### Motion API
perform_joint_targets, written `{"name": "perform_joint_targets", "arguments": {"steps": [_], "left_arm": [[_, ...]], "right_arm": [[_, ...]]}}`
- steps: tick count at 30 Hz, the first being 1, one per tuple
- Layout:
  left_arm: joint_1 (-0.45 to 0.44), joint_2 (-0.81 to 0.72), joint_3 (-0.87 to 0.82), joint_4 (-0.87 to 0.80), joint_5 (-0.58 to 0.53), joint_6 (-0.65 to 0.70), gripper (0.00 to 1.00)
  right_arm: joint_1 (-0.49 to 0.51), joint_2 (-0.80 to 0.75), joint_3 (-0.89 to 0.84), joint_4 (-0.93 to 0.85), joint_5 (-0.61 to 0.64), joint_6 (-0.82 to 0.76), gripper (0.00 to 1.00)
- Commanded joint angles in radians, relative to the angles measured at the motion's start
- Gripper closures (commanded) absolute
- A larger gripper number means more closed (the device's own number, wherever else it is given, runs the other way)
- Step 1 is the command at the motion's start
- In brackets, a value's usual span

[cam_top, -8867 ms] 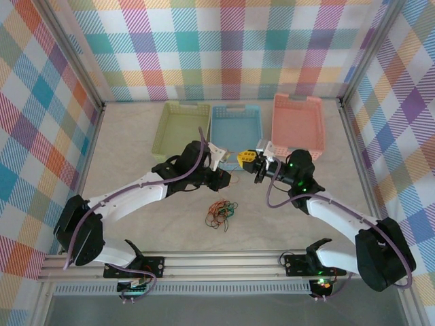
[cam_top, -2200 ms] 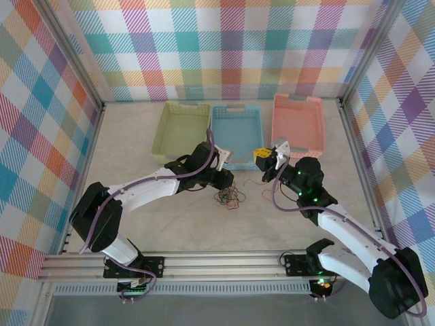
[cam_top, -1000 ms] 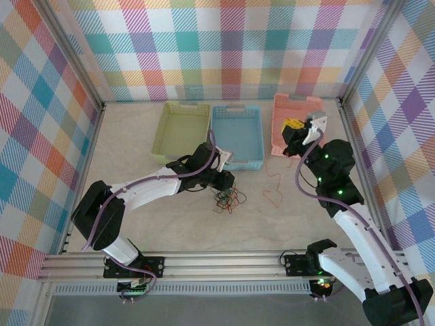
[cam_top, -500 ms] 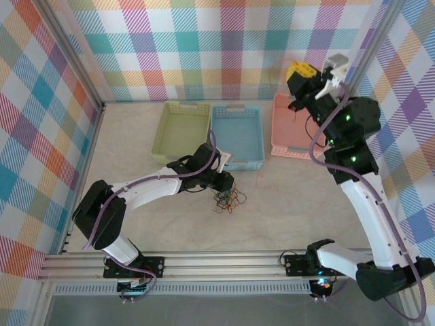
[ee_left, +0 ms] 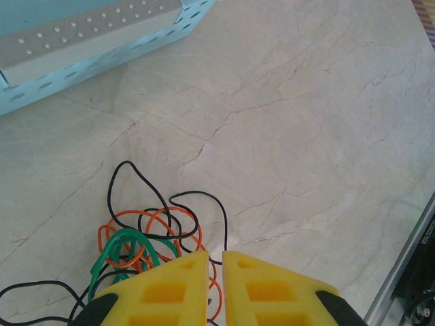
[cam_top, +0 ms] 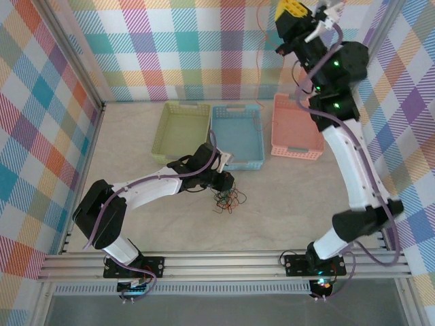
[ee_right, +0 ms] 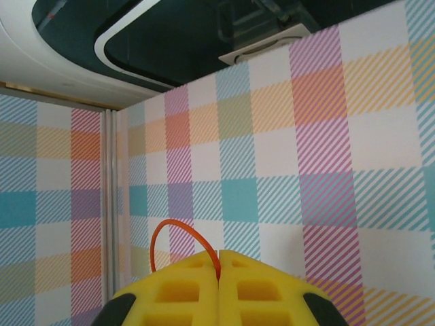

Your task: Untangle the cables

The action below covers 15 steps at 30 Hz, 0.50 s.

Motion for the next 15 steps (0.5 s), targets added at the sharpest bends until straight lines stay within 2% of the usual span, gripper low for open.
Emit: {"name": "perform_joint_targets", "arguments": {"steps": [1, 7, 13, 15], "left_arm": [[-0.015, 0.003, 0.03, -0.019, -0.005, 0.001, 0.85], [-0.015, 0.003, 0.031, -0.021, -0.008, 0.0, 0.85], [-0.014, -0.013, 0.022, -0.015, -0.005, 0.003, 0.83], [-0.015, -0.029, 0.014, -0.005, -0.009, 0.0, 0.83]], "right_arm": [[-0.004, 0.102, 0.065, 0.032, -0.012, 0.062, 1.0], [-0.002, 0.196, 0.049, 0.027, -0.058, 0.105, 1.0], [-0.002, 0.198, -0.26, 0.155, -0.018, 0.093, 1.0], [-0.003, 0.22, -0.357, 0.186, -0.054, 0.084, 1.0]]}}
